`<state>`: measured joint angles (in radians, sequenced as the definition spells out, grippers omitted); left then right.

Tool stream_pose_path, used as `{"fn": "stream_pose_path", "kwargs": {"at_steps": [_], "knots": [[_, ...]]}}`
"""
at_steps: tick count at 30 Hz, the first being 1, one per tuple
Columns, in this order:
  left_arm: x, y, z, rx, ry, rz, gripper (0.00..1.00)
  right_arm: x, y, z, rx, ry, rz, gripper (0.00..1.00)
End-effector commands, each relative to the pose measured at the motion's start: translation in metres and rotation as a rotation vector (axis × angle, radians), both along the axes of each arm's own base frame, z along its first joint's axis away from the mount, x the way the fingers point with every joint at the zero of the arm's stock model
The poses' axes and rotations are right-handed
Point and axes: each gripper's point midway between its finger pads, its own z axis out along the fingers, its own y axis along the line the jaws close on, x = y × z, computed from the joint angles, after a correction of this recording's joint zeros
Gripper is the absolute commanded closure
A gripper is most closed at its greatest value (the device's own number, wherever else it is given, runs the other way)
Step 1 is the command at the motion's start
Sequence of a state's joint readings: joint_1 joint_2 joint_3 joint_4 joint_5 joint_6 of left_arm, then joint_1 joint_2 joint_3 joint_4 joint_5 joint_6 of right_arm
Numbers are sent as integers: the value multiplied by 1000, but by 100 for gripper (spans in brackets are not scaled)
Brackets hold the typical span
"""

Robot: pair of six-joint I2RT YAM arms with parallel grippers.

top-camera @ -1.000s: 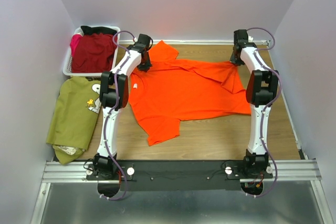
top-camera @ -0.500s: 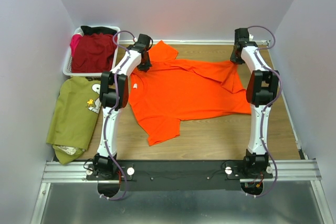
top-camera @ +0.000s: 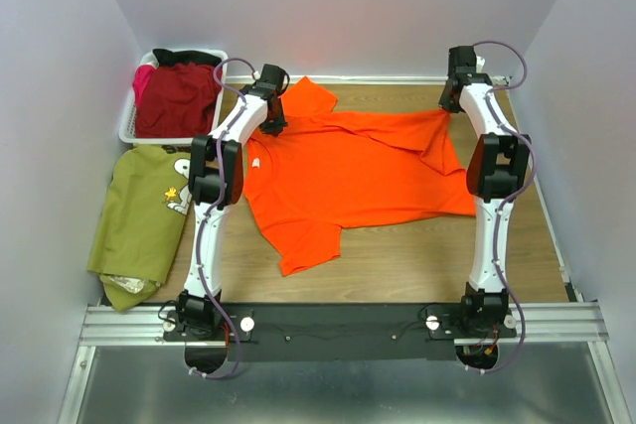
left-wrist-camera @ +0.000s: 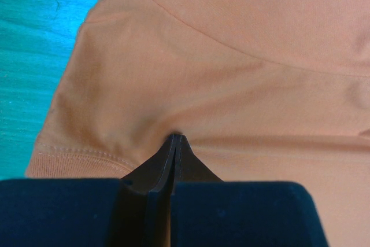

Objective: Fold and stack the t-shirts
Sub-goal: Flatten out the tshirt

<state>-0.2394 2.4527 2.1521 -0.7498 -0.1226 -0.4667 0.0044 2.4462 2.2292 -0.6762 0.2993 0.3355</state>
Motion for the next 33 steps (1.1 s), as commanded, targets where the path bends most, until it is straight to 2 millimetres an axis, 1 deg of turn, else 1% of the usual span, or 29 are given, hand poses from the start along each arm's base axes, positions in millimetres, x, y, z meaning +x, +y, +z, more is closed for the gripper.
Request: {"fn": "stream_pose_path", "kwargs": {"at_steps": [1,3,4,5,6,7,8,11,12,14,15,16,18,19,21,22,24,25,26,27,28,29,30,31,32,33], "knots": [[-31,25,-41,92,152,8,92,14,-31,-1,-23,-31,-56,99],[-30,25,-40,91,149,9,92,19,-35,-4,-16,-38,-63,99],[-30,26,-39,94,148,2,92,24,-39,1,-15,-58,-70,99],[-30,25,-39,94,147,-2,92,25,-41,-9,-16,-48,-80,99],[-30,26,-38,95,143,-2,93,26,-44,-13,-21,-49,-90,99],[-30,26,-37,99,142,-10,93,31,-47,-13,-28,-67,-100,99],[-29,26,-37,100,140,-14,94,34,-47,-20,-31,-69,-102,99],[-26,26,-34,110,126,-30,95,47,-47,-22,-22,-122,-108,99],[-26,27,-34,114,124,-33,95,50,-46,-26,-17,-129,-107,99],[-25,28,-33,130,116,-42,95,62,-42,-22,12,-184,-96,99],[-24,27,-33,138,109,-47,95,66,-39,-24,25,-197,-89,99],[-24,27,-31,142,103,-53,95,75,-35,-20,48,-237,-73,99],[-24,26,-32,163,95,-69,95,84,-30,-15,74,-282,-59,99],[-23,26,-31,167,90,-73,95,92,-26,-12,91,-317,-34,99],[-24,25,-31,184,89,-86,95,100,-24,-5,102,-354,-25,99],[-24,24,-30,189,85,-87,95,105,-23,3,106,-384,-19,99],[-23,23,-27,199,72,-90,95,109,-22,10,107,-412,-13,99],[-23,23,-26,206,68,-92,95,112,-21,17,108,-432,-4,95],[-22,26,-20,222,54,-81,95,113,-21,24,104,-442,4,90],[-20,26,-16,224,41,-75,95,113,-20,30,102,-450,13,82],[-19,24,-12,224,27,-75,95,114,-17,36,108,-458,36,67],[-18,26,-3,226,3,-58,95,113,-17,52,92,-473,58,63],[-14,24,4,219,-26,-50,95,112,-17,62,85,-484,61,58],[-11,23,12,212,-51,-44,95,109,-20,70,68,-490,52,50],[-11,22,27,201,-81,-35,95,106,-23,75,45,-485,52,47],[-8,21,36,197,-111,-24,95,102,-25,100,29,-514,50,43]]}}
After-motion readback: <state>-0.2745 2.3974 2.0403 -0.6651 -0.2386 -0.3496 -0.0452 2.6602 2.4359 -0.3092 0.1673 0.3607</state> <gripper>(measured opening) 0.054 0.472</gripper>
